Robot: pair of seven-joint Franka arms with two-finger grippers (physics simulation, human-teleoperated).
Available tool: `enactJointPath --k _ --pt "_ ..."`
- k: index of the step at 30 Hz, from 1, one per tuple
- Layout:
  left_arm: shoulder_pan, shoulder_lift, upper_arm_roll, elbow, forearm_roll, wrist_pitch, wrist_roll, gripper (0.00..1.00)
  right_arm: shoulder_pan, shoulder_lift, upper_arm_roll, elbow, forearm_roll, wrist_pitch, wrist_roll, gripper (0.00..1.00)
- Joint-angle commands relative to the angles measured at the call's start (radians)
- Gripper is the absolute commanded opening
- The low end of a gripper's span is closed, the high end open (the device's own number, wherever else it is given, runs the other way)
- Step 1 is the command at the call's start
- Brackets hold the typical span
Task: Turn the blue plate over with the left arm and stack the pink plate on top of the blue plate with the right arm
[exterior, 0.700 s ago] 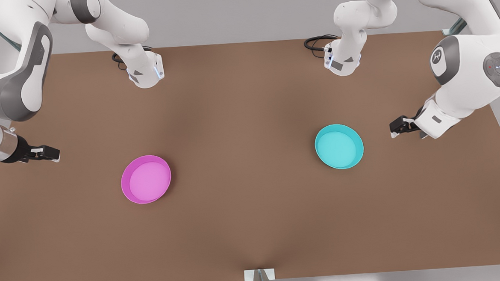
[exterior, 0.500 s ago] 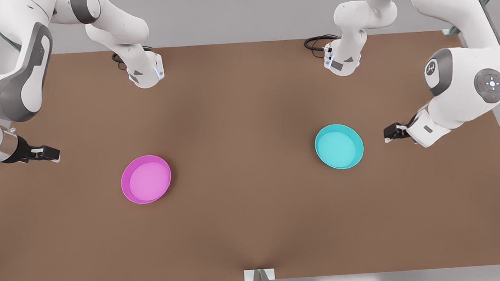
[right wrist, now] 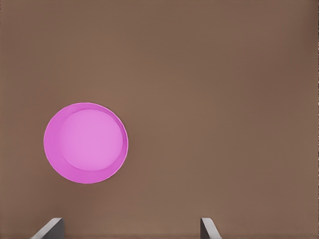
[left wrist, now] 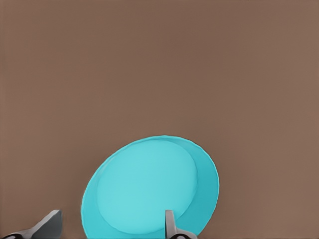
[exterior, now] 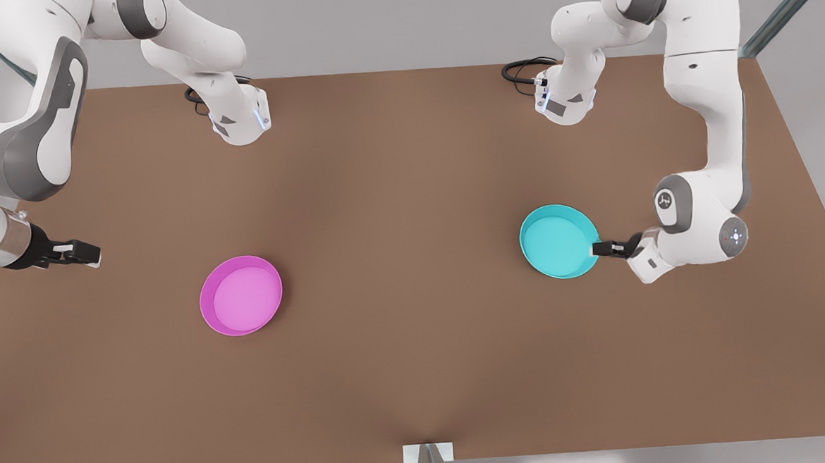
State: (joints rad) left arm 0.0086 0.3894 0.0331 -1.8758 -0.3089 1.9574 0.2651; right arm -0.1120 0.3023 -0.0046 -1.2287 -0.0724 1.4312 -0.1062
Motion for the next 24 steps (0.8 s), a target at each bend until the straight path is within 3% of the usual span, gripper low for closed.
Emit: enactJointPath --k 1,2,10,18,24 --pt "-0.002 0.005 0.002 0.000 -0.047 0.000 0.002 1.00 0.000 0.000 0.000 0.000 0.000 0.000 0.000 1.00" --pt "-0.002 0.012 0.030 -0.020 -0.139 -0.002 0.049 1.00 0.000 0.001 0.000 0.000 0.000 0.000 0.000 1.00" --pt "-0.004 0.062 0.105 -0.172 -0.263 0.178 0.191 0.99 -0.001 0.003 0.000 0.000 0.000 0.000 0.000 1.00" --pt "-0.025 0.088 0.090 -0.178 -0.260 0.181 0.204 0.68 -0.001 0.003 0.000 0.000 0.002 0.000 0.000 1.00" --pt "-0.025 0.097 0.102 -0.172 -0.253 0.187 0.238 0.64 -0.001 0.003 0.000 0.002 0.002 0.000 0.002 1.00"
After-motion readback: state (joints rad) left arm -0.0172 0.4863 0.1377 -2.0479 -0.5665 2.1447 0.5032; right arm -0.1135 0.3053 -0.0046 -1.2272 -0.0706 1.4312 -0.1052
